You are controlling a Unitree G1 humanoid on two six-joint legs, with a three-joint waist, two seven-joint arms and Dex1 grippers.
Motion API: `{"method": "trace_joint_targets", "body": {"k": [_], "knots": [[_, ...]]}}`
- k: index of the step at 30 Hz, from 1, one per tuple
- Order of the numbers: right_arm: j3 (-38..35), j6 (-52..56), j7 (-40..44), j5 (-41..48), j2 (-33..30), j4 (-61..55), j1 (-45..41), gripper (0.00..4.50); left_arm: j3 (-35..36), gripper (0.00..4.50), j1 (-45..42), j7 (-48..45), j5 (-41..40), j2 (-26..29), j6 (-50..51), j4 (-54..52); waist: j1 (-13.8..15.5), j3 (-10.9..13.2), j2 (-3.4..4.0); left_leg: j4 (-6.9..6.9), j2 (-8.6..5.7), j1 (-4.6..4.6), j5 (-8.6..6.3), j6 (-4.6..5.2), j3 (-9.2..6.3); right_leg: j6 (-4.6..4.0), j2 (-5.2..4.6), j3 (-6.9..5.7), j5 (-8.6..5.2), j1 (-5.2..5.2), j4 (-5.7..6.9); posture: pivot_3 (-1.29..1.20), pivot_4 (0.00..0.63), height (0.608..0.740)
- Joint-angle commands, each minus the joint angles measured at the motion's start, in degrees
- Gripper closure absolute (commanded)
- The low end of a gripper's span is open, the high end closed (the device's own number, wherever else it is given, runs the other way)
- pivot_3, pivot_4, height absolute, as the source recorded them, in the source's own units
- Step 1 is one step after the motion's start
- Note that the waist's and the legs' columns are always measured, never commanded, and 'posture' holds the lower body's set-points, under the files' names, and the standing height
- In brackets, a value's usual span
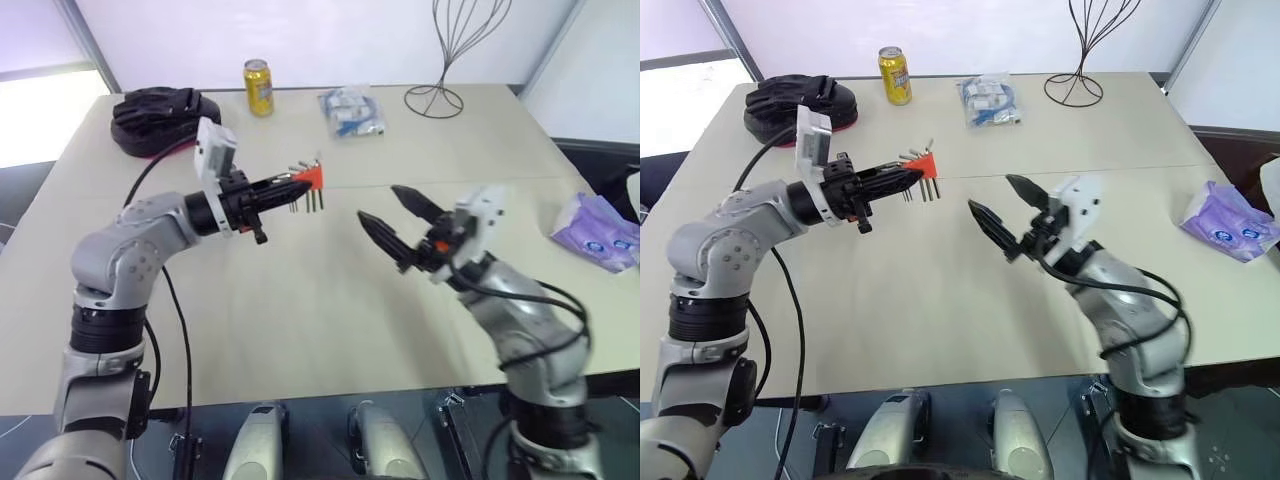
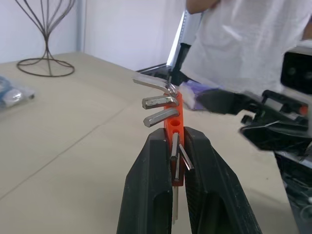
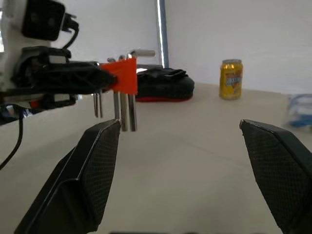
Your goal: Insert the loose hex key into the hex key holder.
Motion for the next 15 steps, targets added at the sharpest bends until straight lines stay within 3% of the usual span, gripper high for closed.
{"method": "trace_joint_targets", "body": {"k": [1, 6, 15], "knots": [[-5.41, 4.19, 2.22, 6.86, -5.76, -3.83, 0.50, 0.47, -1.75, 4.50, 0.73, -1.00, 0.15, -2.11, -0.64, 0.09, 0.05, 0.00, 0.01, -0.01, 0.00, 0.03, 0.00, 0.00, 0.00, 0.00, 0.01, 0.00, 0.00, 0.03, 0.00, 0.00, 0.150, 0.740], [-8.09, 5.19, 2.83, 8.58, -11.05, -3.10, -0.70, 0.47, -5.17, 4.50, 0.90, -0.25, 0.69, -7.83, 0.71, 4.31, 0.15, -0.01, 0.00, 0.00, -0.01, 0.04, 0.00, 0.01, 0.02, -0.01, 0.07, 0.00, -0.01, 0.06, -0.02, 0.00, 0.150, 0.740], [-7.54, 4.51, 1.15, 7.56, -11.23, -3.02, -1.77, 0.47, -11.96, 4.50, 1.40, -0.52, 6.88, -14.89, 0.52, 14.21, 0.20, -0.01, 0.00, 0.03, -0.10, -0.01, 0.00, 0.01, 0.03, 0.00, 0.03, -0.01, -0.01, 0.06, -0.02, 0.00, 0.150, 0.740]]}}
